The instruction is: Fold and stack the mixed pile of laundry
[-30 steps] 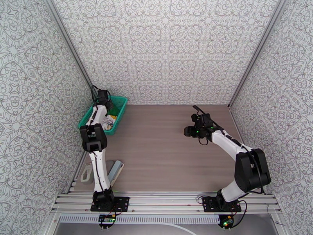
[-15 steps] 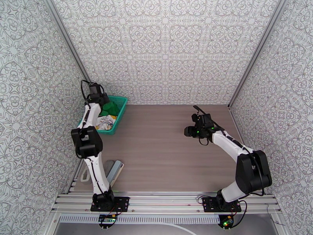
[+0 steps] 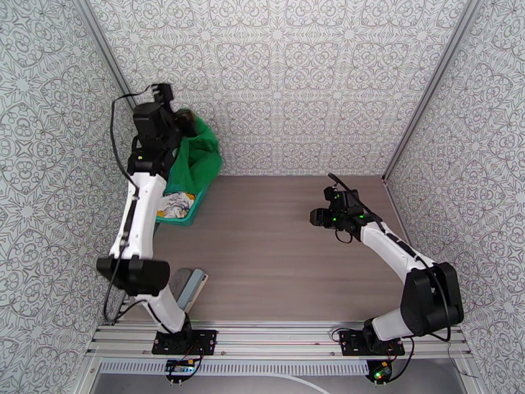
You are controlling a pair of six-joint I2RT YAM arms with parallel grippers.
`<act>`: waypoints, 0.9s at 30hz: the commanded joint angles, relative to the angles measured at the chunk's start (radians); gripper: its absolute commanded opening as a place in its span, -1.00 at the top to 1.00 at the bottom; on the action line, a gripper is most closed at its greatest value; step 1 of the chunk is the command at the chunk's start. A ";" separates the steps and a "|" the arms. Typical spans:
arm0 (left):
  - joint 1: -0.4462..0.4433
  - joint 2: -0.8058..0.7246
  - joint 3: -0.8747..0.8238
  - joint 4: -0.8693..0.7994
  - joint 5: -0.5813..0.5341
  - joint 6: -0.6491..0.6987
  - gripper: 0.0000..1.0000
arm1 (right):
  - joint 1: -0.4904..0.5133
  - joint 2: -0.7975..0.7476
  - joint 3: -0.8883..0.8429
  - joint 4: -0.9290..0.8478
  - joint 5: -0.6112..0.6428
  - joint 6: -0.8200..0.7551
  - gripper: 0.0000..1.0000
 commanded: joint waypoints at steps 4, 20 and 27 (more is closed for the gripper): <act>-0.255 -0.201 -0.085 0.039 -0.019 0.058 1.00 | 0.009 -0.117 0.034 -0.055 0.054 0.020 -0.32; -0.434 -0.151 -1.046 0.419 -0.127 -0.318 0.80 | 0.008 -0.359 -0.266 -0.132 0.169 0.092 -0.51; -0.436 -0.229 -1.099 0.286 -0.218 -0.247 -0.27 | 0.009 -0.333 -0.309 -0.202 0.171 0.104 -0.51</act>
